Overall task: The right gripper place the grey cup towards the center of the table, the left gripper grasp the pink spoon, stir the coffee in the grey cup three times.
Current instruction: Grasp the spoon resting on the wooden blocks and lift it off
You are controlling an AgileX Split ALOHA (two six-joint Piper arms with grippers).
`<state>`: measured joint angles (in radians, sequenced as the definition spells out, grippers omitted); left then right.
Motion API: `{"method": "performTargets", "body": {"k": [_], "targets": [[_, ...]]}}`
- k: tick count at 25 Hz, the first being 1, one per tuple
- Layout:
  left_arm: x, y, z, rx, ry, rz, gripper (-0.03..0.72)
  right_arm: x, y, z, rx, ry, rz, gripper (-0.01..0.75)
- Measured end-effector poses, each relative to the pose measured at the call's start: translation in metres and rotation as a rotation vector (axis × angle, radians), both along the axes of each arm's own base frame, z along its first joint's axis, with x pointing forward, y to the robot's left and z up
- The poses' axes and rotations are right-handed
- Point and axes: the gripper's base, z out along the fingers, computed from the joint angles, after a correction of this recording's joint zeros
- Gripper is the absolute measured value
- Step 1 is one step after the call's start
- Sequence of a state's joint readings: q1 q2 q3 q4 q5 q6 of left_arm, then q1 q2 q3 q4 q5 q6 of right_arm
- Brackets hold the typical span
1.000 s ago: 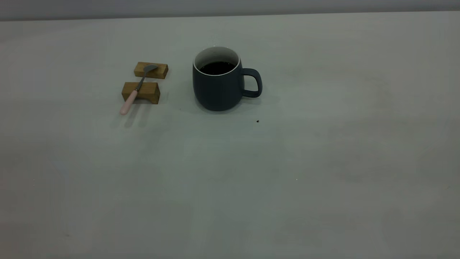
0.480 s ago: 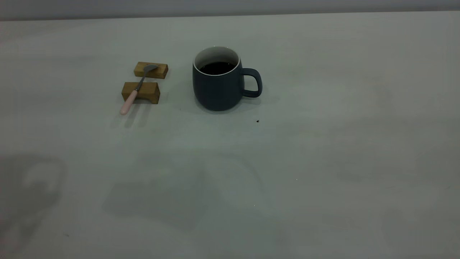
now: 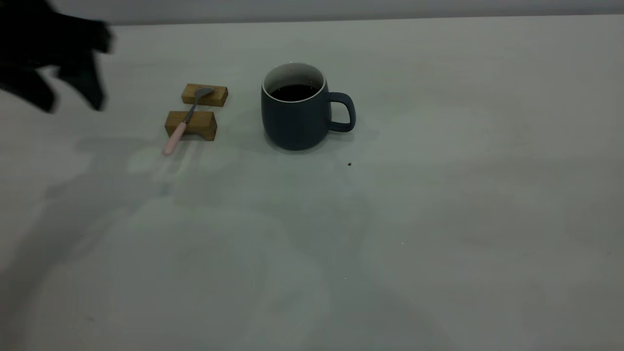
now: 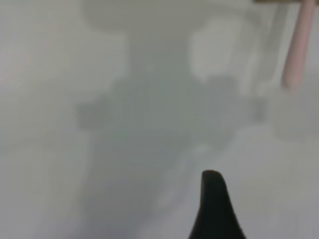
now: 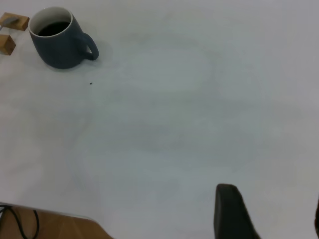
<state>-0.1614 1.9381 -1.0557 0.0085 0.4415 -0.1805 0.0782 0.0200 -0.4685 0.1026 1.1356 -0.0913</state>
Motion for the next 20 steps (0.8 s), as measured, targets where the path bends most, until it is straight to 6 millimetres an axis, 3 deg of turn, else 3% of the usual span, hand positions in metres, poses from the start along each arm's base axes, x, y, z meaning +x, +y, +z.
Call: {"method": "performTargets", "body": {"k": [9, 20], "targets": [[0.049, -0.034, -0.059, 0.001, 0.051, -0.013, 0.585, 0.000, 0.000, 0.000, 0.000, 0.000, 0.000, 0.438], [0.062, -0.045, -0.106, -0.003, 0.104, 0.002, 0.583, 0.000, 0.000, 0.000, 0.000, -0.001, 0.000, 0.438]]}}
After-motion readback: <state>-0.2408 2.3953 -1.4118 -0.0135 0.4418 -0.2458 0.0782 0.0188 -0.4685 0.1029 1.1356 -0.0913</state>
